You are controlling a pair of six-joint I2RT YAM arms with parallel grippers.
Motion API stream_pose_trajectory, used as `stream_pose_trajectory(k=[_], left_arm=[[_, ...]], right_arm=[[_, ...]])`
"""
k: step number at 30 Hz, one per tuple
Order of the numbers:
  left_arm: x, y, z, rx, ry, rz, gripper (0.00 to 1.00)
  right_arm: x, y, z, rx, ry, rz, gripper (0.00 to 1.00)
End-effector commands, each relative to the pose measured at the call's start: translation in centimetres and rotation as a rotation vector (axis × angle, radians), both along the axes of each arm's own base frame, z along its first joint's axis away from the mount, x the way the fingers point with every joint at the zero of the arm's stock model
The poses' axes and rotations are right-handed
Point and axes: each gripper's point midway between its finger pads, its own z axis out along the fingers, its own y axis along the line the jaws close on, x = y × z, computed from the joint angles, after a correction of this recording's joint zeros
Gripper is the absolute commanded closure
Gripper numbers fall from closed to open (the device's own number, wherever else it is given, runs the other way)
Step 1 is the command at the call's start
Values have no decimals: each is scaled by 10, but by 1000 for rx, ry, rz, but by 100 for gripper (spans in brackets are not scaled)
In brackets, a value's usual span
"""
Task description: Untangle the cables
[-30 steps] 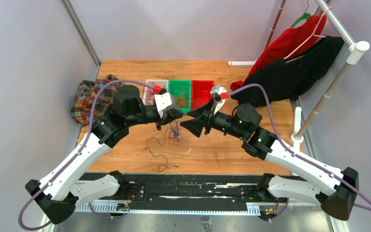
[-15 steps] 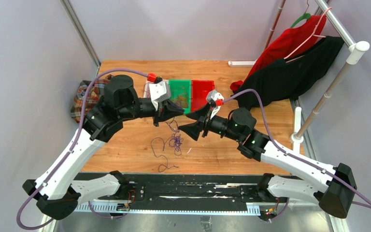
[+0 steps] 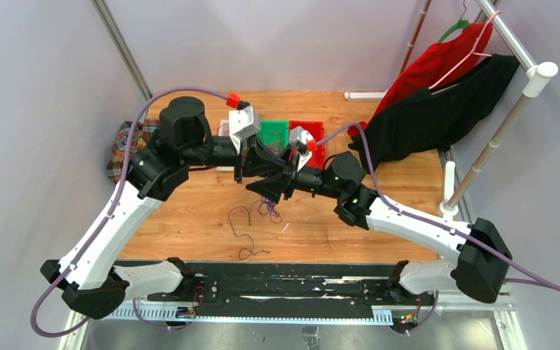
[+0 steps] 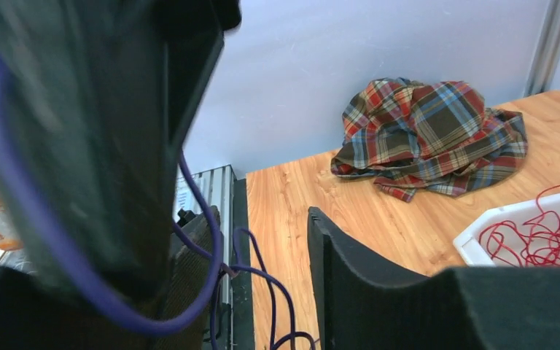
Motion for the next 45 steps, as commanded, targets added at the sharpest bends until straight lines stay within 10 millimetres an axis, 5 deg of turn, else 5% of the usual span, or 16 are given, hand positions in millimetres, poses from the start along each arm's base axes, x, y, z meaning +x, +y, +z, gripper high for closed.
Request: stream_pose_trajectory(k=[1, 9, 12, 19, 27, 29, 45], left_arm=[[-21, -2, 44, -79, -18, -85, 99], [-23, 2, 127, -198, -187, -73, 100], [-24, 5, 150, -234, -226, -60, 99], [-20, 16, 185, -287, -353, 15, 100], [-3, 49, 251, -381, -679, 244, 100], [2, 62, 275, -421, -781, 329, 99], [0, 142, 384, -628, -1251, 772, 99]], right_arm=[[4, 6, -8, 19, 37, -11, 56], [6, -13, -83, -97, 139, -96, 65], [7, -20, -93, -108, 161, -122, 67], [8, -33, -113, -154, 193, -179, 99], [20, -71, -176, -332, 232, -354, 99], [19, -80, -188, -364, 239, -379, 92], [17, -107, -238, -500, 278, -452, 65]])
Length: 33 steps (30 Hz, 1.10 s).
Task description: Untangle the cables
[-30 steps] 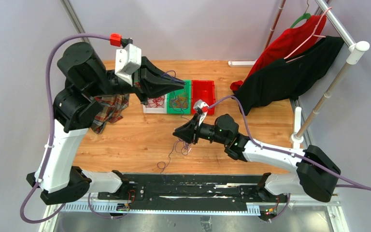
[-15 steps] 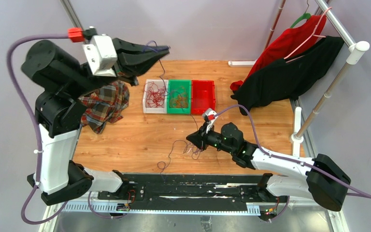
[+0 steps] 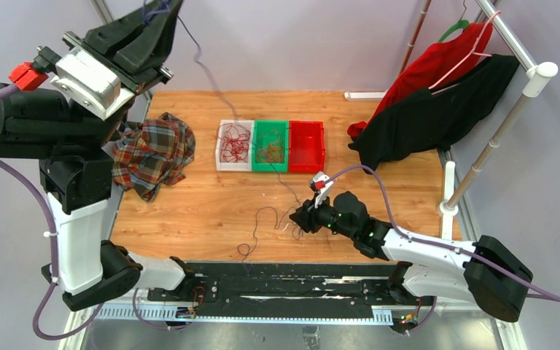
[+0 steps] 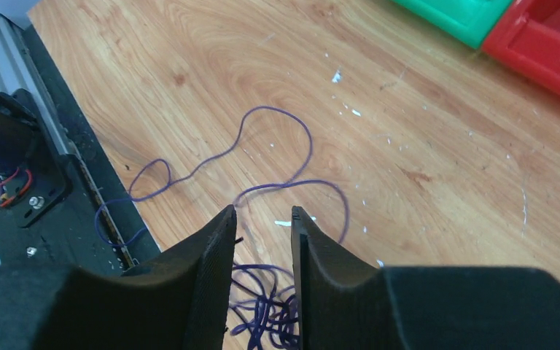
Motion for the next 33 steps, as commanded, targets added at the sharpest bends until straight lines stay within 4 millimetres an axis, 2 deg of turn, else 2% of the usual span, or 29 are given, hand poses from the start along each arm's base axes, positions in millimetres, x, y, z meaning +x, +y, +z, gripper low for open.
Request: stream_pose_trajectory(k=[1, 8, 11, 15, 17, 18, 20, 24, 26, 29, 33], left_arm=[[-4, 41, 44, -160, -172, 197, 99], [8, 51, 51, -185, -199, 306, 99], [9, 42, 43, -139, -183, 282, 99], [22, 24, 18, -65, -99, 232, 99], [34, 9, -6, -4, -21, 190, 99], [39, -1, -22, 35, 24, 159, 99], [47, -25, -61, 143, 125, 80, 99], [60, -69, -145, 330, 314, -78, 99], [69, -84, -174, 370, 376, -119, 99], [91, -106, -207, 418, 442, -146, 99], [118, -131, -219, 415, 473, -164, 100]], right_arm=[[5, -14, -24, -68, 22, -49, 65], [6, -16, -33, -91, 34, -64, 69], [8, -16, -32, -96, 32, -66, 71], [13, -16, -14, -76, 1, -88, 63], [21, -17, 2, -68, -29, -114, 57], [25, -18, 11, -63, -46, -126, 51], [34, -20, 30, -44, -79, -161, 43], [55, -21, 68, 13, -139, -223, 41], [70, -28, 80, 21, -159, -289, 42], [91, -40, 86, 35, -157, -370, 45], [113, -58, 76, 18, -139, -463, 47]])
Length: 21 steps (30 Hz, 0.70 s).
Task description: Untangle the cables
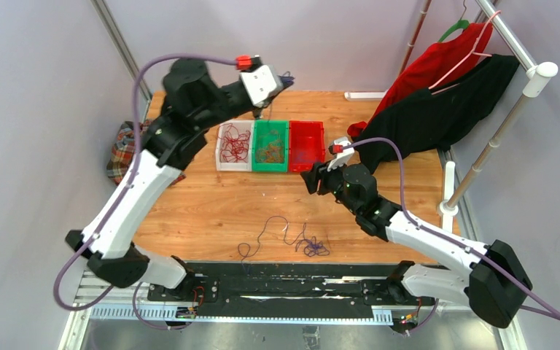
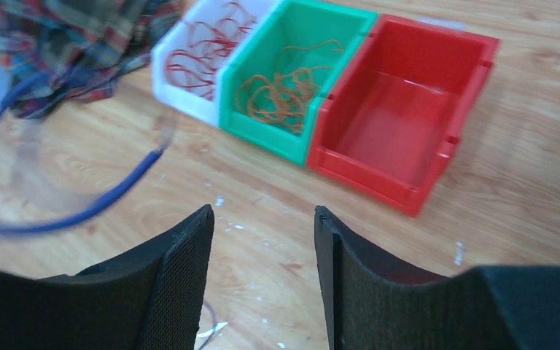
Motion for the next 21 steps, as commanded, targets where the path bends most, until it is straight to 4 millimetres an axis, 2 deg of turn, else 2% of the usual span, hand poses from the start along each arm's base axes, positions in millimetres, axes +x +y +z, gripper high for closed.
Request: stream_pose_trajectory(k=[1, 5, 10, 13, 17, 21], left_arm=[[15, -25, -1, -38, 34, -53, 100], [46, -47, 0, -61, 36, -36, 99], [83, -58, 8, -104, -11, 44, 99], [98, -67, 8, -108, -15, 58, 100], [108, -71, 10, -116, -41, 71, 100], [120, -73, -1, -92, -56, 103, 100]], right_arm=[[29, -24, -5, -7, 3, -134, 47], [39, -33, -17, -12, 16, -167, 47], [54, -38, -31, -33, 66, -194, 49], [54, -40, -35, -15, 65, -204, 48], [54, -43, -40, -20, 74, -211, 48], [55, -52, -44, -26, 92, -252, 50]])
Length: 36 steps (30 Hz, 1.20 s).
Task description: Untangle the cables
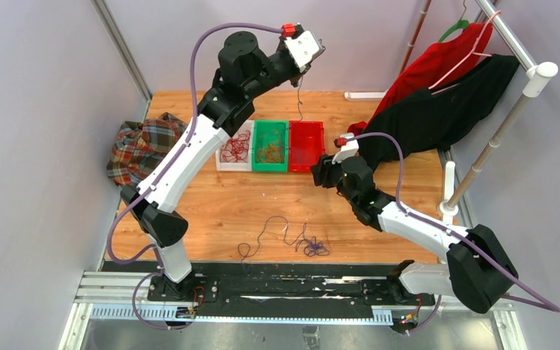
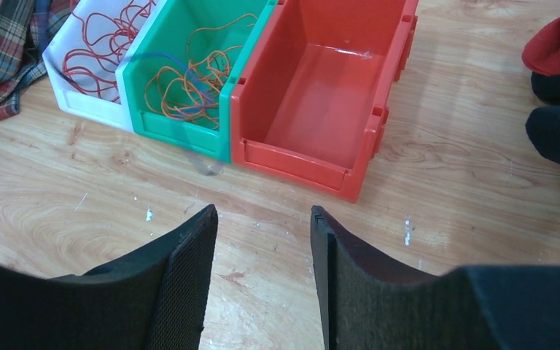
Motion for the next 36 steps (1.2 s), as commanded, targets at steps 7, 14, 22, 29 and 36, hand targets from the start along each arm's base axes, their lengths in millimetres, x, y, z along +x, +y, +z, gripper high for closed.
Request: stream_pose_trajectory(k=[7, 14, 22, 29, 36], left_arm=[[32, -13, -21, 14, -51, 54, 100], [62, -29, -48, 19, -28, 83, 100], [75, -45, -83, -15, 102, 71, 100], [61, -58, -92, -16, 159, 2, 100], [45, -64, -121, 16, 237, -48, 100]], right_arm=[[3, -39, -5, 2, 16, -175, 51], [-2, -55, -6, -12, 9, -224, 51], [-4, -73, -10, -16, 24, -292, 52], [-5, -80, -8, 1, 22, -304, 52], [-4, -83, -12, 7, 39, -315, 52]])
